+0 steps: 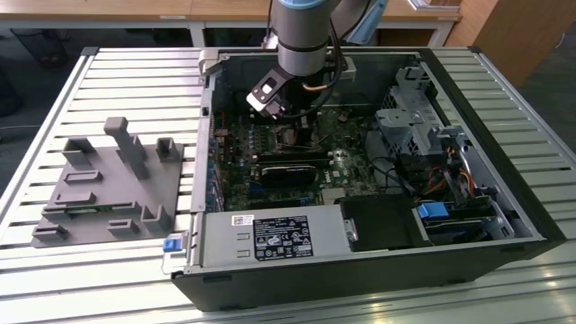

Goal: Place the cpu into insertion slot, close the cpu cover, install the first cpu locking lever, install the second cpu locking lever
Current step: 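Place the cpu into insertion slot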

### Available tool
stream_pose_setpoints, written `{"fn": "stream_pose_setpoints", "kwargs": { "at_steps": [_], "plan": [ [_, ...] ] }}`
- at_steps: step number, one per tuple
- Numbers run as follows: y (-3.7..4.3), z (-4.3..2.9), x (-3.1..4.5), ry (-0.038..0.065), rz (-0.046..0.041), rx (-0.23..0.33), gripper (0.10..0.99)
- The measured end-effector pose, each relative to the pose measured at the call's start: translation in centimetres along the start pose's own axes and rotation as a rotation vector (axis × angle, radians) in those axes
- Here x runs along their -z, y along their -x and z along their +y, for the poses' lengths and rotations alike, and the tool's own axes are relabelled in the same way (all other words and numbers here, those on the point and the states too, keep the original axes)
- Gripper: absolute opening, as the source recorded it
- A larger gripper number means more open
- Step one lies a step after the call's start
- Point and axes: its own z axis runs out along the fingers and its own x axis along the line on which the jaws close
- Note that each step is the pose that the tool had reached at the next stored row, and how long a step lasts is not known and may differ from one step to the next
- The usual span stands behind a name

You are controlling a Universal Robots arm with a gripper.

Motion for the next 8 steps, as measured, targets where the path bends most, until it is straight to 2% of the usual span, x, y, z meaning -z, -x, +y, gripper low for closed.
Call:
{"fn": "stream_pose_setpoints", "kwargs": {
  "at_steps": [8],
  "plan": [
    [-0.03, -0.02, -0.21, 0.0, -0.0002, 0.0, 0.541]
  ]
}}
